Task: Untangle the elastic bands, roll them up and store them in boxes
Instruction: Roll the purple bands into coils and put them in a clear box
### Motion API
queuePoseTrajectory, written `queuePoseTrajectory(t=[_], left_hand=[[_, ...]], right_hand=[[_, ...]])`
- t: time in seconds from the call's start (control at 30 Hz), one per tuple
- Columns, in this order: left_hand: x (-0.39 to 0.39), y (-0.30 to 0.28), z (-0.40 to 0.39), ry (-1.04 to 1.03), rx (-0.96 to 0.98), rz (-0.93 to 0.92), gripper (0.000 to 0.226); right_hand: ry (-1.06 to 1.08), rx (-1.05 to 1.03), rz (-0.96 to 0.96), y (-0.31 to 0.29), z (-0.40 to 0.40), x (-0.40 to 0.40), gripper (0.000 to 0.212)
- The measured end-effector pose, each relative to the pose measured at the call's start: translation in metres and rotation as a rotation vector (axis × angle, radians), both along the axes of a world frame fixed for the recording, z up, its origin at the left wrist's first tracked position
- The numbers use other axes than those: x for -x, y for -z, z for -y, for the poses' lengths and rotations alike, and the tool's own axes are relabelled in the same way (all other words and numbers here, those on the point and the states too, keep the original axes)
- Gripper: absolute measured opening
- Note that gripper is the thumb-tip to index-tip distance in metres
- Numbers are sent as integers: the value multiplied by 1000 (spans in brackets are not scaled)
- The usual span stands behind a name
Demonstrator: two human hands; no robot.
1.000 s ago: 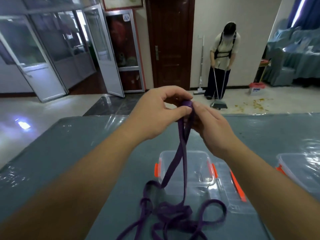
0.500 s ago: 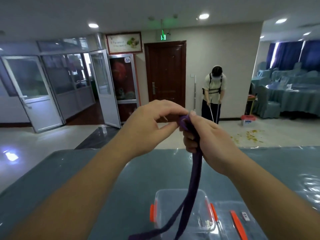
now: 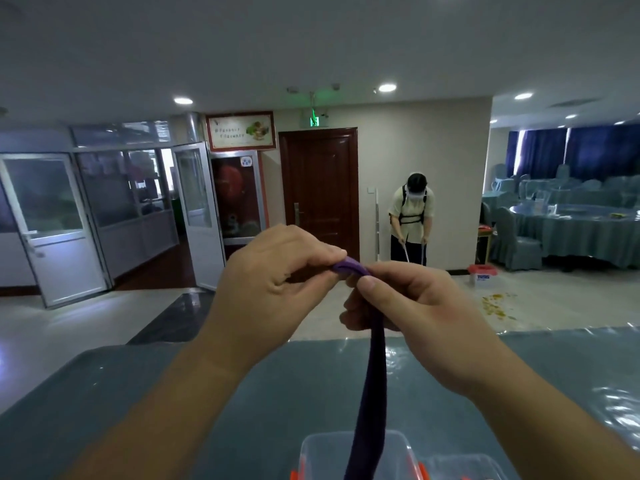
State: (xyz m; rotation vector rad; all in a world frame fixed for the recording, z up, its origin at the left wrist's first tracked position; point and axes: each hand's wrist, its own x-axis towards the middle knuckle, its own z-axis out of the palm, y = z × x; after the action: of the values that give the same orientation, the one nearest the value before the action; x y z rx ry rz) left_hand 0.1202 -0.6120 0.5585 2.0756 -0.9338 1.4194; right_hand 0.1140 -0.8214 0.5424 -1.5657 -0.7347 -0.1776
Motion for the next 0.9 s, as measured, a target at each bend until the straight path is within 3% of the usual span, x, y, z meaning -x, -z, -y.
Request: queuePoseTrajectory(t=[0.13,0.3,0.5,0.6,0.7,0.9], left_hand=[[-2,14,14,-10,127,3,20],[-8,30,27,-63,72,52,22],[-12,17,13,31,-34,-96,16],[-13,7,8,80,-139,-200,33],[-15,5,7,107,-204,-195,31],[-12,9,8,75,22,-57,23]], right_hand=[[-11,-137,-69,-2,-2,-2,27],[76,-259,-128,-7,-7,-4,21],[17,-148,-215,-8,0,-5,26],[-42,-51,-241,-14,4,-4,31],[-73,-13,-250,-14,5,-3,31],[35,-341,-223,0,-1,2,20]])
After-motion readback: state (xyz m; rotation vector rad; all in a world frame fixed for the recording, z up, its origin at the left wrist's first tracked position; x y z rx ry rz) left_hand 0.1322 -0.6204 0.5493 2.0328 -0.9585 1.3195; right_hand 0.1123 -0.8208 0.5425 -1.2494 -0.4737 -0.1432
